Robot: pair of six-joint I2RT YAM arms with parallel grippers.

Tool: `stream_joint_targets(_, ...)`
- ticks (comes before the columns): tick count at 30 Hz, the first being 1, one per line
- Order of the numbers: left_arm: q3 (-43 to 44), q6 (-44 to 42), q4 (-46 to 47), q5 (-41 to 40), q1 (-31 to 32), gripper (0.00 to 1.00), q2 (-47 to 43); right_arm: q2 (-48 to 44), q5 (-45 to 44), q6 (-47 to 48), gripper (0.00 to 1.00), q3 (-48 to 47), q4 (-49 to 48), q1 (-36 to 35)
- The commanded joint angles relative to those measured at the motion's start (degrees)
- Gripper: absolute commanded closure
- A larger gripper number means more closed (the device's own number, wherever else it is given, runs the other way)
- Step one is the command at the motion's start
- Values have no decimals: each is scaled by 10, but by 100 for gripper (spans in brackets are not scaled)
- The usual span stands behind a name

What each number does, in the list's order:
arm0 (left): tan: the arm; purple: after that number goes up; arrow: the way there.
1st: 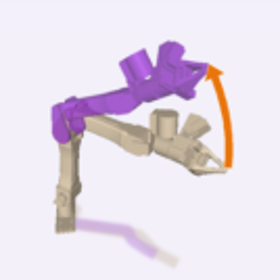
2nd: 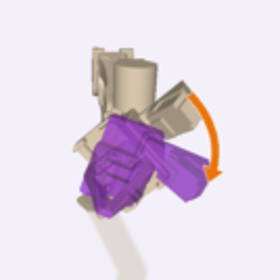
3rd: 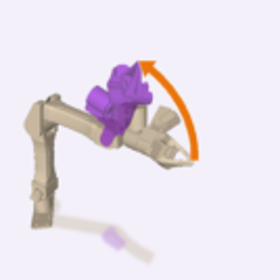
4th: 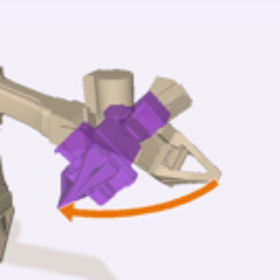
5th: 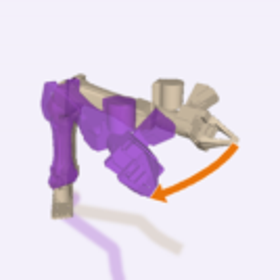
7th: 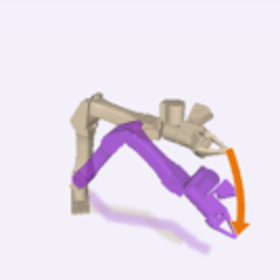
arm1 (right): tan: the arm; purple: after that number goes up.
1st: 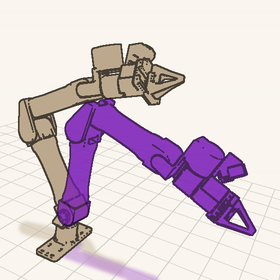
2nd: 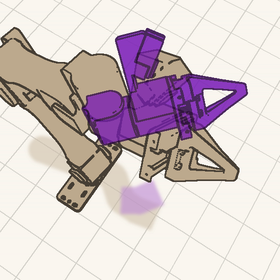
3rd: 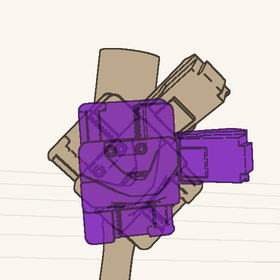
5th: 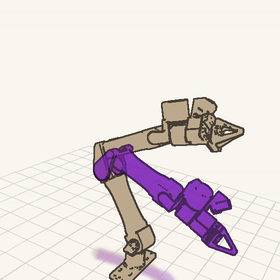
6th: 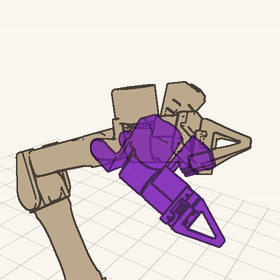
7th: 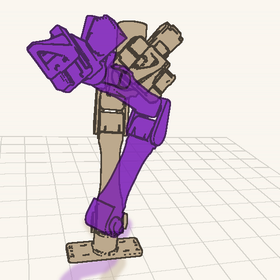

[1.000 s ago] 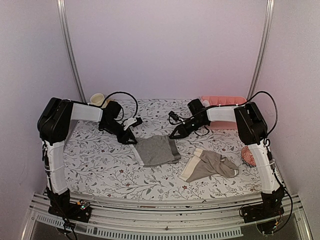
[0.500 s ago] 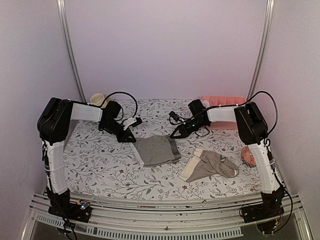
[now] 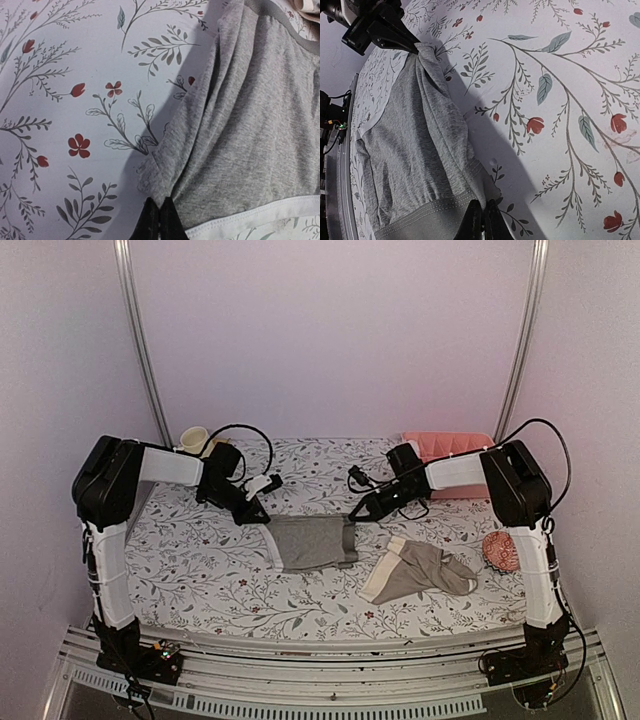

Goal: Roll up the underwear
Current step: Smooth out the underwear at the center of the board, then pick up the underwear from the center of the board.

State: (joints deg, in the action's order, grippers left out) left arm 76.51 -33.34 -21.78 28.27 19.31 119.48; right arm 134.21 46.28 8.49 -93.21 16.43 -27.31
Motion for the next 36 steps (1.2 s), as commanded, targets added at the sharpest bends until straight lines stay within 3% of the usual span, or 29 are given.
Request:
stream_joint_targets(1,-5,12,16,-29,-13,100,-26,-38,-31,-16,98,19,-27,4)
stream_joint_targets(6,3,10,16,-35,-12,99,-17,-31,-17,-19,98,11,-26,3)
stream_joint_targets(8,8,11,16,-36,-12,91,-13,-28,-17,-20,98,4,-19,3)
stream_joint_targets(9,12,12,16,-36,-12,82,-12,-27,-20,-20,96,1,-16,3)
stream_joint_targets(13,25,16,15,-43,-12,38,-15,-35,-31,-27,66,4,-12,3)
stream_joint_targets(17,27,20,15,-54,-12,15,-30,-71,-68,-32,46,23,-8,0)
stream_joint_targets(20,8,20,24,-61,-13,2,-61,-125,-127,-33,39,64,-17,-5)
stream_joint_targets(26,-75,-13,93,-75,-13,1,-187,-257,-293,37,17,175,-68,-61)
stream_joint_targets(30,-158,-69,152,-73,0,2,-259,-306,-404,151,14,264,-120,-143)
stream_joint_targets(36,-296,-122,266,-117,52,2,-336,-311,-510,287,16,317,-149,-242)
